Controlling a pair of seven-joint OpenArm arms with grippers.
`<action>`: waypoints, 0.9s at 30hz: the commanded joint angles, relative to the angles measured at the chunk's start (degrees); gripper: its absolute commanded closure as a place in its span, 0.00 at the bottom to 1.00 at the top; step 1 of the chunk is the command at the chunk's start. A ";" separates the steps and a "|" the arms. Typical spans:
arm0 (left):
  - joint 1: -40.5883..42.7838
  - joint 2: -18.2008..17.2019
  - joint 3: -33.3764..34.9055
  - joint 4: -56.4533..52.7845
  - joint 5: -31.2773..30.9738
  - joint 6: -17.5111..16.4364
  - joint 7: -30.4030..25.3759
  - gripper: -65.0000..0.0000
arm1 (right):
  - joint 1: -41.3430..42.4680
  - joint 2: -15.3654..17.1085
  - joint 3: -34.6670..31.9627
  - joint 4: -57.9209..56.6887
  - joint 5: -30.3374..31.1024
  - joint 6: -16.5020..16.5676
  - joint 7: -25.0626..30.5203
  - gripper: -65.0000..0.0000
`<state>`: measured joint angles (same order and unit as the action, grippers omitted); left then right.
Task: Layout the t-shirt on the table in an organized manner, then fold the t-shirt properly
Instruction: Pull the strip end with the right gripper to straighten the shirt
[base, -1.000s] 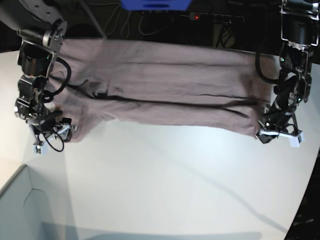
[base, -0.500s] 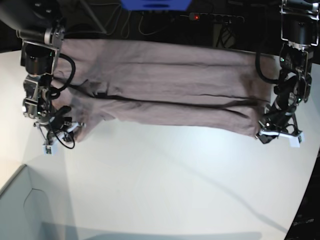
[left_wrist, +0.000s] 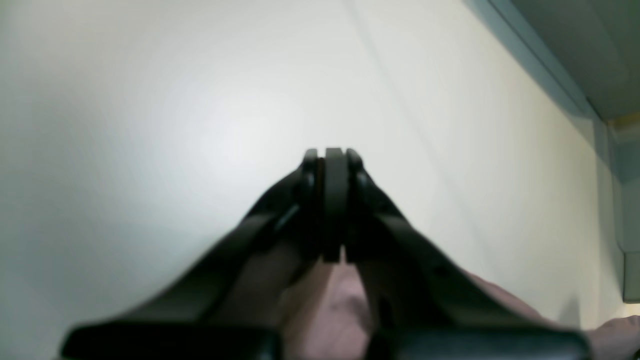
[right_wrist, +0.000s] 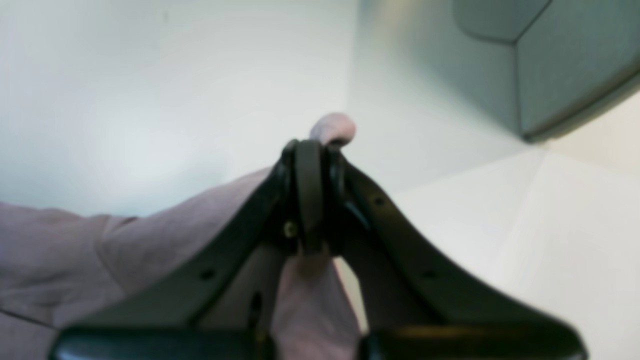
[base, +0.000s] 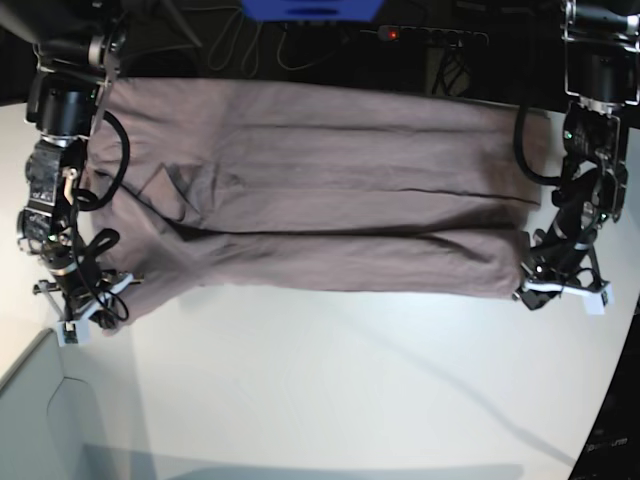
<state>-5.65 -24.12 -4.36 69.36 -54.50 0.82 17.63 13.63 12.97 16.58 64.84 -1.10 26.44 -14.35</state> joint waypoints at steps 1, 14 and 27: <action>-1.95 -0.98 -0.43 0.66 -0.22 -0.60 -1.50 1.00 | 0.92 0.70 0.26 1.67 0.71 -0.11 1.21 1.00; -6.44 -0.72 -0.17 0.48 -0.22 -0.60 -1.50 1.00 | -3.30 -0.09 3.69 13.27 6.86 -0.11 1.21 1.00; -2.22 -0.72 -0.43 0.83 -0.31 -0.69 -1.67 1.00 | -14.20 -1.59 3.77 24.44 8.62 8.77 1.21 1.00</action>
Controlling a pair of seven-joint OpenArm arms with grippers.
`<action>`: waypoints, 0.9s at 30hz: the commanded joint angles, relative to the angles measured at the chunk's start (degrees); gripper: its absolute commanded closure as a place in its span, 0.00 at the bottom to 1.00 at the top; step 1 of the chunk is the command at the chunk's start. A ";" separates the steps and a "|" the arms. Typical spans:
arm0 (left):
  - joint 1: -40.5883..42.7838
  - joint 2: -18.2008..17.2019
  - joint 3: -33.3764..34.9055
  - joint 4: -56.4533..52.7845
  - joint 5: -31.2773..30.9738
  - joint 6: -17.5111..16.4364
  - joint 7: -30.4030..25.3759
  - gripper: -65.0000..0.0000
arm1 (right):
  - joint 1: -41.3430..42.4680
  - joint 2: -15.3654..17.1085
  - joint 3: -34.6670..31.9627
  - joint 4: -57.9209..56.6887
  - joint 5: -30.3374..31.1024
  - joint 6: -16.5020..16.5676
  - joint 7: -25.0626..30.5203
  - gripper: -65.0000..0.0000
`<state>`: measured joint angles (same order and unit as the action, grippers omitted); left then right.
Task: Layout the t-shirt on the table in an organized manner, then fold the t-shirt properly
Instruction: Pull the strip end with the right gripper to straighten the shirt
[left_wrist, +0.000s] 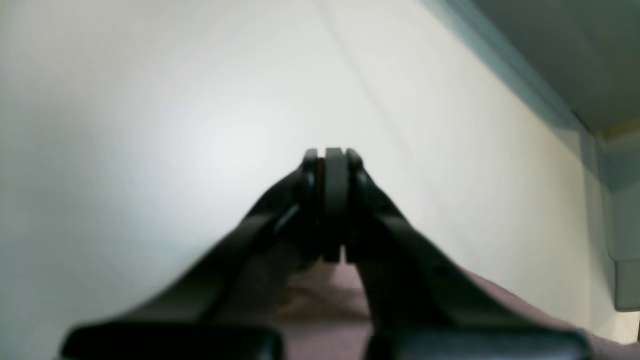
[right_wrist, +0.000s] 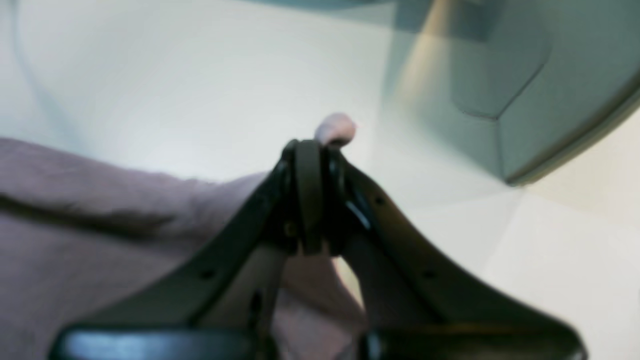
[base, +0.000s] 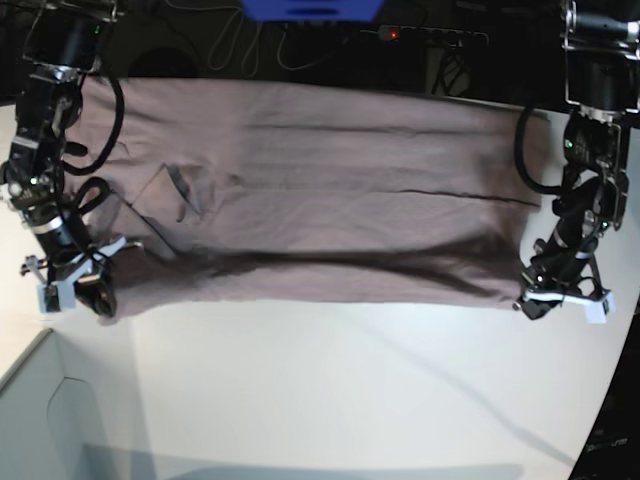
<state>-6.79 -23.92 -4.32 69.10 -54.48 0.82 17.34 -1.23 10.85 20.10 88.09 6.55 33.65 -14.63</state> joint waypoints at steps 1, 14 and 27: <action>-0.64 -0.91 -0.47 1.27 -0.33 -0.69 -1.39 1.00 | -0.57 0.44 0.34 2.15 0.97 2.18 1.49 1.00; 9.82 0.76 -9.71 7.69 -0.51 -0.78 -1.30 1.00 | -16.30 -2.19 2.01 16.83 1.06 6.35 2.02 1.00; 15.45 0.85 -10.23 9.01 -0.69 -0.86 -1.39 1.00 | -29.23 -4.30 2.01 16.48 1.06 6.35 10.98 1.00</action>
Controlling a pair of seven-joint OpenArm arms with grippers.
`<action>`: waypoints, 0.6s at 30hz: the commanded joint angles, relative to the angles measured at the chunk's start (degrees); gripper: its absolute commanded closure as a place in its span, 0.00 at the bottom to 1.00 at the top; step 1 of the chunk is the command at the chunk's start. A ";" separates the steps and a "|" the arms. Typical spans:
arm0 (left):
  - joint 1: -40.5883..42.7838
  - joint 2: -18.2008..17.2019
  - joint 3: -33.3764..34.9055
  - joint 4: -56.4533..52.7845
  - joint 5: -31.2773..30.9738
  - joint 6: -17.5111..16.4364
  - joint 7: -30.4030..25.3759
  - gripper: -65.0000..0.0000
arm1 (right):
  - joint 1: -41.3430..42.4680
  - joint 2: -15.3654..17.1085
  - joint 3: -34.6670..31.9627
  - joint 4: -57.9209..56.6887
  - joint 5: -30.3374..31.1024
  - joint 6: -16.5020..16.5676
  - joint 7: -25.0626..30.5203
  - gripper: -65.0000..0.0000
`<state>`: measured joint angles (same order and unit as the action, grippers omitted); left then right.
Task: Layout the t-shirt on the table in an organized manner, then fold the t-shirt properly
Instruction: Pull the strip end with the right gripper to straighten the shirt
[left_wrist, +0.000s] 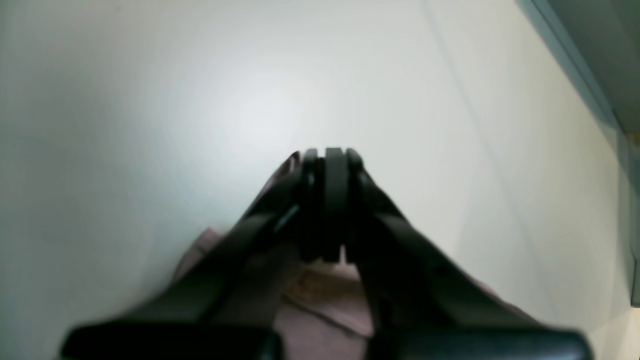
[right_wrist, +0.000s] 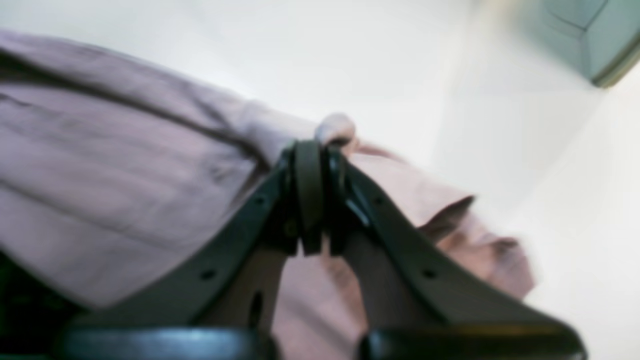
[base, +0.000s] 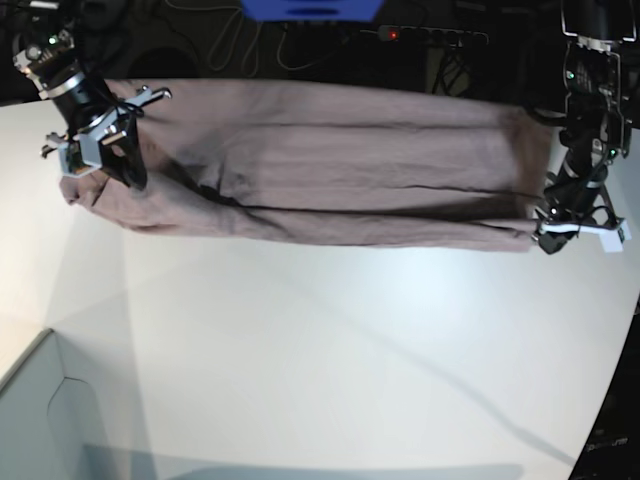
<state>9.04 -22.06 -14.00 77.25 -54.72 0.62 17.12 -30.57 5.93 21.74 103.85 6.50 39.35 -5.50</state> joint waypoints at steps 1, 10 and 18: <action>-0.38 -1.01 -0.55 0.86 -0.27 -0.67 -1.17 1.00 | -0.33 0.62 0.37 0.01 1.10 0.65 2.38 1.00; -0.29 -1.01 -0.46 0.50 -0.01 -0.67 -1.17 1.00 | -0.33 0.62 3.45 -9.48 1.10 0.65 5.80 1.00; -0.38 -1.01 -0.55 -1.78 -0.01 -9.37 -1.17 1.00 | 0.19 -0.26 9.78 -11.41 6.20 0.65 5.89 1.00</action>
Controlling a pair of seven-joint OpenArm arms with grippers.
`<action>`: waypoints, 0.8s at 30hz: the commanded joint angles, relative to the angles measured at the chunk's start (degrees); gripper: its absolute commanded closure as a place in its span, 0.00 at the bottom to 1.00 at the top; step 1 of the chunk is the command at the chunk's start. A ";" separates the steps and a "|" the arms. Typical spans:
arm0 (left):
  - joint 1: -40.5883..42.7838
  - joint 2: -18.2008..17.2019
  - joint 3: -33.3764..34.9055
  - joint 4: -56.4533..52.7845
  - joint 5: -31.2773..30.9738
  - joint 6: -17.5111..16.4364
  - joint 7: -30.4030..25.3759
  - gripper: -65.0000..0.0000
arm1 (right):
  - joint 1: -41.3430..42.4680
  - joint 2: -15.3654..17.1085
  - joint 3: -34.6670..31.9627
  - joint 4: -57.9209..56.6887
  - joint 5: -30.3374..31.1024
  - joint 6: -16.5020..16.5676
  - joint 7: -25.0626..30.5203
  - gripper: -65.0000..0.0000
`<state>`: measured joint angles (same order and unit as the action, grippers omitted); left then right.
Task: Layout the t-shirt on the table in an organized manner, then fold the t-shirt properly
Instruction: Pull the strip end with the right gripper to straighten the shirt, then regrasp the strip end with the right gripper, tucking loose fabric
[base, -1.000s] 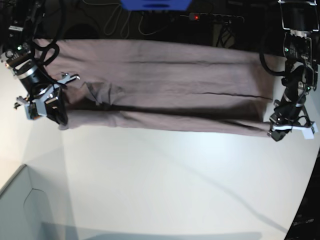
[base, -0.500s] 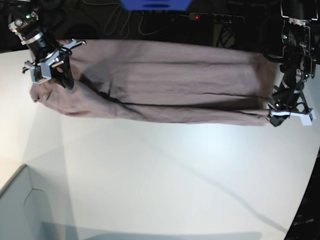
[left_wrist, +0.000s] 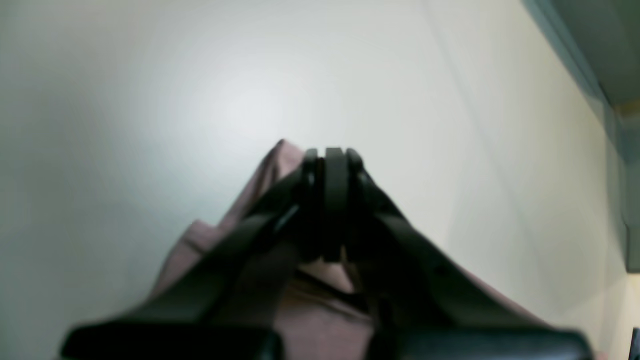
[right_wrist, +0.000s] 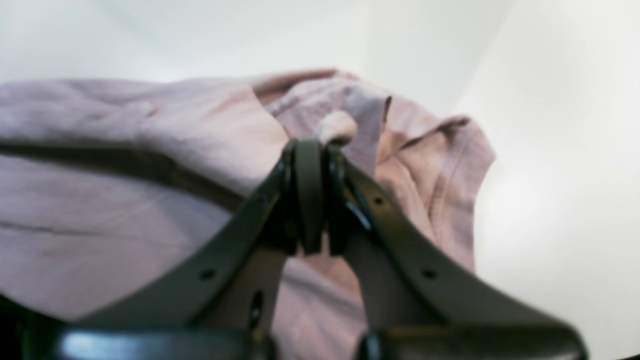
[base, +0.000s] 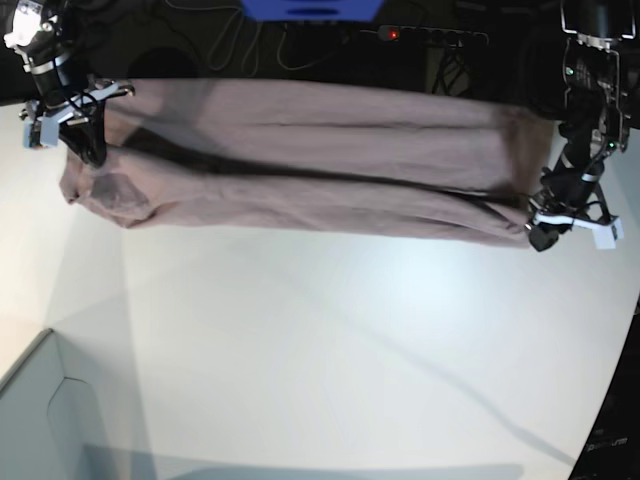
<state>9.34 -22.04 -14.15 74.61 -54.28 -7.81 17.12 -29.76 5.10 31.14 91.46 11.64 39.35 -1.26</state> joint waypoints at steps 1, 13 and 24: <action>-0.68 -1.03 -0.31 0.86 -0.44 -1.37 -1.17 1.00 | -1.14 0.57 0.21 1.51 1.15 0.65 1.65 1.00; 0.55 -1.03 -0.48 0.86 -0.44 -1.64 -1.08 1.00 | -1.23 -0.49 0.38 -0.52 0.98 0.65 1.39 1.00; 5.91 1.25 -6.38 2.80 -0.44 -1.72 -0.73 1.00 | -1.41 -0.49 0.47 -1.75 0.89 0.65 1.48 1.00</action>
<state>15.53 -19.90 -20.10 76.58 -54.43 -8.86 17.41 -30.61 3.97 31.14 88.88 11.62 39.31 -1.43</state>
